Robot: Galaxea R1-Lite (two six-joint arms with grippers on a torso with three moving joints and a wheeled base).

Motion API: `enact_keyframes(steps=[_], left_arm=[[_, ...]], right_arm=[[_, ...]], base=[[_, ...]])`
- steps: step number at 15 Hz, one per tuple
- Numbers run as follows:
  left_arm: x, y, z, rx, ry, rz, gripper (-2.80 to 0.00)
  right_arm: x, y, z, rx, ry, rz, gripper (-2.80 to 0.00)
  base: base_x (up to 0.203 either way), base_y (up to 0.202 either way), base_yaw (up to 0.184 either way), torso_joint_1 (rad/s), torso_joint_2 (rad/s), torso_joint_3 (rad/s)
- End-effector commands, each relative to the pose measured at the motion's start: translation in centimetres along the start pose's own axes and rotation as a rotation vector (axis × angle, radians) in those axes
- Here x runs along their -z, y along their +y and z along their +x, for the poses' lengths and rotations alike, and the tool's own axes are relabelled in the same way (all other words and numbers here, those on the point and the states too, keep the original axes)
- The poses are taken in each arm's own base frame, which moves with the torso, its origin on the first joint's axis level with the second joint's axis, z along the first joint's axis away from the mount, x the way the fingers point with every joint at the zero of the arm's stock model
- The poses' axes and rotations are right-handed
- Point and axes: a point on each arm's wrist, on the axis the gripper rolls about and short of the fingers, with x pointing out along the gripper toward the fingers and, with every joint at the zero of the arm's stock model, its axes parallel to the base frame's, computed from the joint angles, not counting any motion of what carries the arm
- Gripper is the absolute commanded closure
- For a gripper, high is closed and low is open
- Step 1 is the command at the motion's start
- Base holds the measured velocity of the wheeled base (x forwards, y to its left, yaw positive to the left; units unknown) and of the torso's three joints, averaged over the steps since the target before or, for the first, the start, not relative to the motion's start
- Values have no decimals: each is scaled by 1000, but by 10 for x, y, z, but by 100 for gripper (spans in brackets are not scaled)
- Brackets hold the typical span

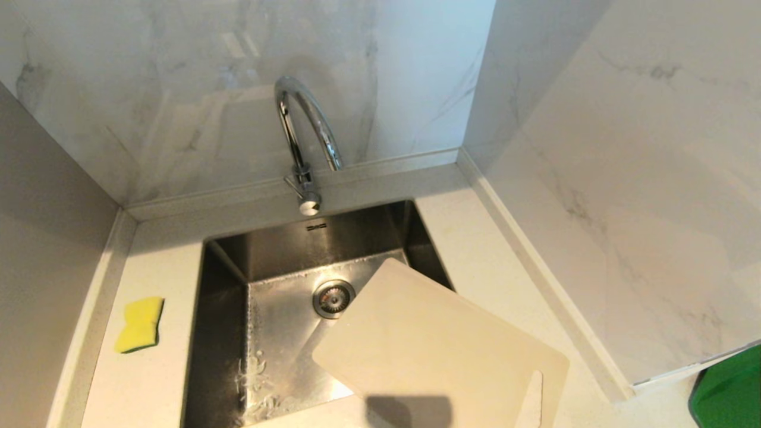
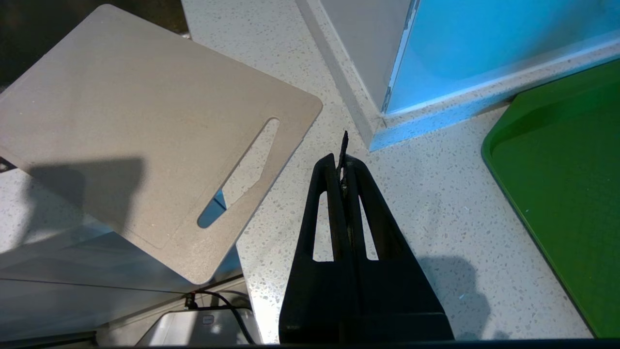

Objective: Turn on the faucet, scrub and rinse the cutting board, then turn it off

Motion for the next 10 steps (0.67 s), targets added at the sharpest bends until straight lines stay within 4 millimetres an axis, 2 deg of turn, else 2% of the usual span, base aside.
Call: enact_keyframes(steps=[1, 10], left_arm=[[1, 0, 0, -2, 1, 1, 0], [1, 0, 0, -1, 0, 1, 0]], right_arm=[[0, 0, 0, 1, 2, 1, 0], [0, 0, 0, 1, 2, 1, 0]], base=[[0, 0, 0, 0, 0, 0], [0, 0, 0, 0, 0, 0]])
